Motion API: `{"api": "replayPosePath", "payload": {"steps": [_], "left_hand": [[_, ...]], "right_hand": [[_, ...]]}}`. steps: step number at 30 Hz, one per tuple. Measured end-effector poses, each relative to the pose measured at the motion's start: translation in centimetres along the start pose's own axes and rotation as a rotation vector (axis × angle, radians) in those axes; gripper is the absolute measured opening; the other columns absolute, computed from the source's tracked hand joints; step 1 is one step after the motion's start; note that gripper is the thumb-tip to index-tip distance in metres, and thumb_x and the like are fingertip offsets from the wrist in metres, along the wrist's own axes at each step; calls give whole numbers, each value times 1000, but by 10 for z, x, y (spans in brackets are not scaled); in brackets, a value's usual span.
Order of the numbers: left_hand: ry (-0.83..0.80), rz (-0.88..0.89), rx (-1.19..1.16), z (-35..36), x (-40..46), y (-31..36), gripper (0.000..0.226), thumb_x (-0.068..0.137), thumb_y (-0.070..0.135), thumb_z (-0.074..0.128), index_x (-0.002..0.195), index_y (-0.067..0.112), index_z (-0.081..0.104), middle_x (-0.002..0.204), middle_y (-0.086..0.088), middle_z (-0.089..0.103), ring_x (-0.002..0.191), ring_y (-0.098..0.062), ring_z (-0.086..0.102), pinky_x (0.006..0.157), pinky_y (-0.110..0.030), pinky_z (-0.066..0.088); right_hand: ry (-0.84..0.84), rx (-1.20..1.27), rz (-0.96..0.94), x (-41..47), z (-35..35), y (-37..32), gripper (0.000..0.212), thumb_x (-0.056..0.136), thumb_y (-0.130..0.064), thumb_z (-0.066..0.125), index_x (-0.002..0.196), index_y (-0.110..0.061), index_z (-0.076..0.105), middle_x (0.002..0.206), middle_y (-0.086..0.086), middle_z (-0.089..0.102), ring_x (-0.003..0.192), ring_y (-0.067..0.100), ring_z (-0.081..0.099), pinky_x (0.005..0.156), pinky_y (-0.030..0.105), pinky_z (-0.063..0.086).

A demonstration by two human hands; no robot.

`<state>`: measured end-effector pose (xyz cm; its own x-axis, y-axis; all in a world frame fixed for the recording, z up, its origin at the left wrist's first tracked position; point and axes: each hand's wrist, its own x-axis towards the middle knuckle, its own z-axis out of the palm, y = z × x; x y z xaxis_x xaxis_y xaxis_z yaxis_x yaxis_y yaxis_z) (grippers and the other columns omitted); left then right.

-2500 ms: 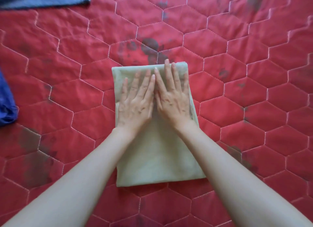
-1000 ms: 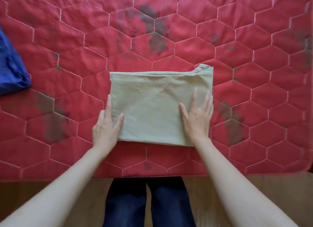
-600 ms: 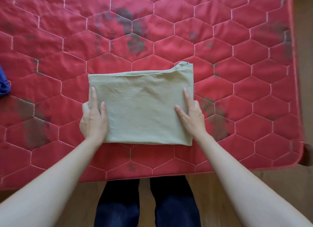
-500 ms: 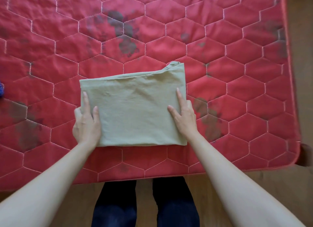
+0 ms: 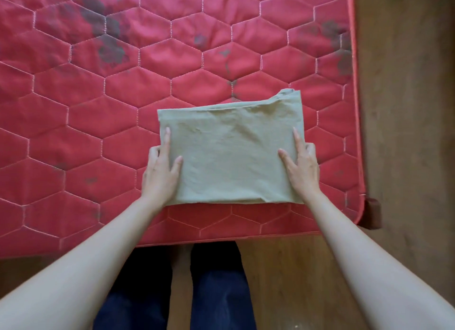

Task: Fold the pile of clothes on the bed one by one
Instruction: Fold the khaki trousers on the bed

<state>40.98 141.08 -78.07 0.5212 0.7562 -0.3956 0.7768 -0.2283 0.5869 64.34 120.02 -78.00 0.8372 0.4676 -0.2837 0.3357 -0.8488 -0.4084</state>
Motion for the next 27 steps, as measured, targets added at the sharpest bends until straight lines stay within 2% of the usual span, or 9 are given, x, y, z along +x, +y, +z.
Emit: {"api": "replayPosePath", "payload": {"steps": [4,7,9,11,14,17,21,24,27], "left_hand": [[-12,-14,-9,27,-16,24,71,97,27,49,152,42,5,116,-2,40,90,-18,43,77,-35,36],[93,14,181,30,-21,36,67,96,24,49,153,27,14,144,-11,32,126,-28,38,98,-46,40],[171,162,340,31,-21,42,63,94,20,50,152,16,23,155,-16,22,142,-33,22,114,-51,25],[163,375,459,37,-17,53,59,93,20,48,150,14,30,158,-15,21,146,-32,17,117,-52,13],[94,534,592,67,-8,77,57,92,28,38,148,16,36,157,-12,26,145,-32,23,115,-56,15],[42,456,623,99,7,91,60,92,32,31,150,18,30,158,-10,23,146,-29,20,115,-57,10],[124,311,577,96,27,53,61,96,41,28,153,24,16,162,-7,10,149,-22,5,118,-45,-4],[155,275,527,75,21,24,61,98,38,26,154,23,4,162,-6,3,149,-23,1,119,-46,4],[70,179,399,55,9,12,59,102,36,27,153,30,-3,162,-5,-3,149,-27,5,116,-48,16]], "right_hand": [[6,-22,-7,11,-22,27,65,96,-41,54,152,-30,23,120,9,43,98,26,53,82,38,46],[113,-196,-24,16,-23,23,60,97,-39,51,150,-21,31,137,13,41,119,31,46,95,45,43],[147,-285,-101,14,-16,8,60,97,-42,47,150,-19,32,151,16,32,137,34,32,107,46,33],[91,-333,-248,11,0,-12,60,97,-46,43,151,-24,28,158,16,20,147,32,16,115,48,19],[-17,-364,-436,6,37,-39,60,98,-46,39,152,-27,22,161,12,11,149,31,7,118,55,9],[-18,-408,-499,6,68,-48,63,97,-38,41,153,-23,17,161,13,11,149,28,9,115,60,12],[104,-372,-488,16,71,-13,56,99,-46,34,152,-30,26,160,5,19,148,22,15,118,52,12],[107,-346,-327,21,54,17,57,100,-46,29,153,-27,22,161,6,17,149,23,12,120,46,11],[44,-377,-253,20,43,15,59,100,-48,26,154,-26,16,162,5,11,150,21,7,121,43,6]]}}
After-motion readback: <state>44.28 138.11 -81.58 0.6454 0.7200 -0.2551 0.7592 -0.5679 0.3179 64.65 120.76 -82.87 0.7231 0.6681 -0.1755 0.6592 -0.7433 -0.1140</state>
